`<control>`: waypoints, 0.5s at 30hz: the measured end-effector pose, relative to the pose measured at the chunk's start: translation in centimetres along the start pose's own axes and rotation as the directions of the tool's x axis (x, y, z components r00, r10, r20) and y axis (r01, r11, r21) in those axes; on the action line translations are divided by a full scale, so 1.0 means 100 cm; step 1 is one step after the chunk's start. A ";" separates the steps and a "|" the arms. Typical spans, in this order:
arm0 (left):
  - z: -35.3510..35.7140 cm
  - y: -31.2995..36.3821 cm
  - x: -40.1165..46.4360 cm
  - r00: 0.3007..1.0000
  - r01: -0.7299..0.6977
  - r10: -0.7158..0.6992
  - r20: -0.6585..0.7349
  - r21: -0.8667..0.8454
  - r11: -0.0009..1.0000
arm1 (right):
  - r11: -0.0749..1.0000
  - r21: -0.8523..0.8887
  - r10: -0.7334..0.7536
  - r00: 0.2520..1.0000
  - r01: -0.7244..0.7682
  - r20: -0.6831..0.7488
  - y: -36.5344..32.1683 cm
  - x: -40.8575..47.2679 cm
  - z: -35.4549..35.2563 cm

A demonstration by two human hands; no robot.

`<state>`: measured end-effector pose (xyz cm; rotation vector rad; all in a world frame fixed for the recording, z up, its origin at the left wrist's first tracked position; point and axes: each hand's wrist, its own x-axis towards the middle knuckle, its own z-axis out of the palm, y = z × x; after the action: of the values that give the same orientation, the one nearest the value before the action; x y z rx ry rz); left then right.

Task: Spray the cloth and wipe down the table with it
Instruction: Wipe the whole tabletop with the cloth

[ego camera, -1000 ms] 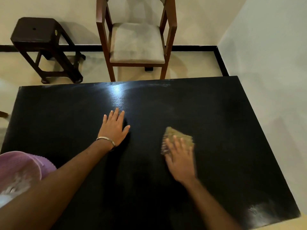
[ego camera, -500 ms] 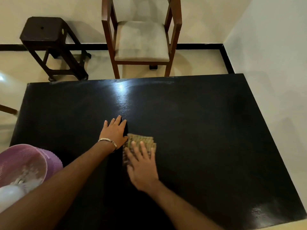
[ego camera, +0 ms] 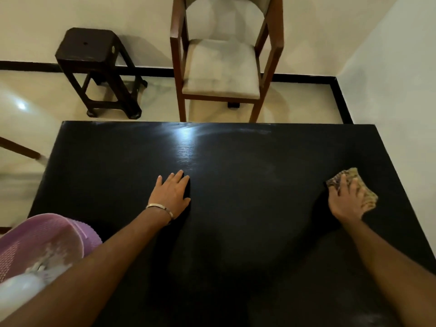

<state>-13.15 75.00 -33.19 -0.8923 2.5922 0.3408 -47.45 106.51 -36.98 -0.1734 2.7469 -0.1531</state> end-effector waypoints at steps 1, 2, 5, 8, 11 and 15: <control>-0.001 -0.005 0.002 1.000 0.008 -0.008 -0.004 -0.010 1.000 | 1.000 0.002 0.021 1.000 -0.021 0.000 -0.017 0.003 0.000; -0.001 -0.011 0.004 1.000 0.020 -0.020 -0.012 -0.022 1.000 | 1.000 -0.008 0.005 1.000 -0.005 -0.005 -0.039 0.004 0.002; -0.004 -0.032 0.009 0.998 0.060 -0.061 -0.030 -0.045 0.997 | 0.978 -0.060 -0.198 0.980 0.198 0.007 -0.123 0.008 0.013; -0.008 -0.049 0.010 0.996 0.083 -0.084 -0.026 -0.034 0.996 | 0.907 -0.077 -0.408 0.909 0.414 0.081 -0.222 -0.003 0.035; -0.012 -0.068 0.011 0.990 0.139 -0.140 -0.030 -0.037 0.990 | 0.746 -0.113 -0.641 0.754 0.656 0.142 -0.325 -0.048 0.074; -0.012 -0.084 0.008 0.982 0.190 -0.190 -0.015 -0.013 0.982 | 0.456 -0.144 -0.824 0.478 0.878 0.304 -0.415 -0.137 0.123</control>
<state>-8.76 67.68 -33.35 -1.1403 2.4956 0.2964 -26.02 66.51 -37.85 -1.5927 2.1796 0.0055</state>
